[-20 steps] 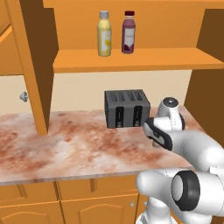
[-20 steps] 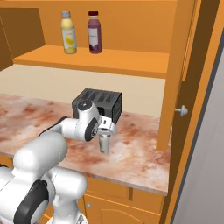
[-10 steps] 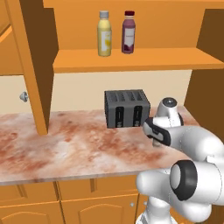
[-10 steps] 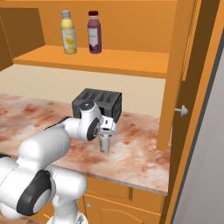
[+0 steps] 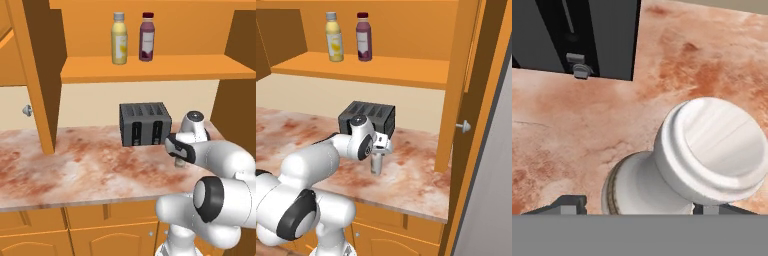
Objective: Sort all alcoholic drinks to one cabinet, and non-alcoholic drinks to the other.
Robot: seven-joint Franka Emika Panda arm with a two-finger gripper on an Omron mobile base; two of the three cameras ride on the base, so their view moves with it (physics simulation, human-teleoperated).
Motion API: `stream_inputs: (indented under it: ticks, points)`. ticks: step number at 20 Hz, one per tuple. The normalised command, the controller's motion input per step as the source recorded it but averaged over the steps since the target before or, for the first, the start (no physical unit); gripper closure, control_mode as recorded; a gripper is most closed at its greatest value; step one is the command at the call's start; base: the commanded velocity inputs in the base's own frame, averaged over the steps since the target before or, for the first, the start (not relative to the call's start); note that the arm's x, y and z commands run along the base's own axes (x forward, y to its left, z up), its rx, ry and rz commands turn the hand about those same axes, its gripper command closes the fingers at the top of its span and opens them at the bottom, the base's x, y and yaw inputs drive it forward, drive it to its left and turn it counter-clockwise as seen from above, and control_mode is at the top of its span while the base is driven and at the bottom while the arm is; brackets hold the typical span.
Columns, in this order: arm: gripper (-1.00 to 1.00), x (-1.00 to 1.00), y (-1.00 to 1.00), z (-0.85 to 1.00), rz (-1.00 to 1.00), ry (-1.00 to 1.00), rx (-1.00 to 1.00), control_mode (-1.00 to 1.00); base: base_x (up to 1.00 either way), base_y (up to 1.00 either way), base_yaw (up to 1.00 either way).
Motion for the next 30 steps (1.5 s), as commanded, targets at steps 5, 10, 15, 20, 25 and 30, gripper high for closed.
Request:
stream_inputs:
  ticks: [5, 10, 15, 20, 25, 30]
  points:
    - [1.0, 0.0, 0.02, 0.0, 0.0, 0.0, 0.0, -1.0, 0.0, 0.0, 0.0]
    - [1.0, -0.27, 0.13, 0.49, 0.0, 0.0, 0.0, -1.0, 0.0, 0.0, 0.0]
    - [1.0, -0.74, 0.12, 0.91, 0.0, 0.0, 0.0, -1.0, 0.0, 0.0, 0.0]
    - [1.0, -0.83, 0.08, 0.92, 0.0, 0.0, 0.01, -1.0, 0.0, 0.0, 0.0]
    - [1.0, -0.62, 0.16, 0.78, -0.04, 0.0, 0.01, -1.0, 0.0, 0.0, 0.0]
    - [1.0, -0.56, 0.18, 0.6, -0.11, 0.0, 0.07, -1.0, 0.0, 0.0, 0.0]
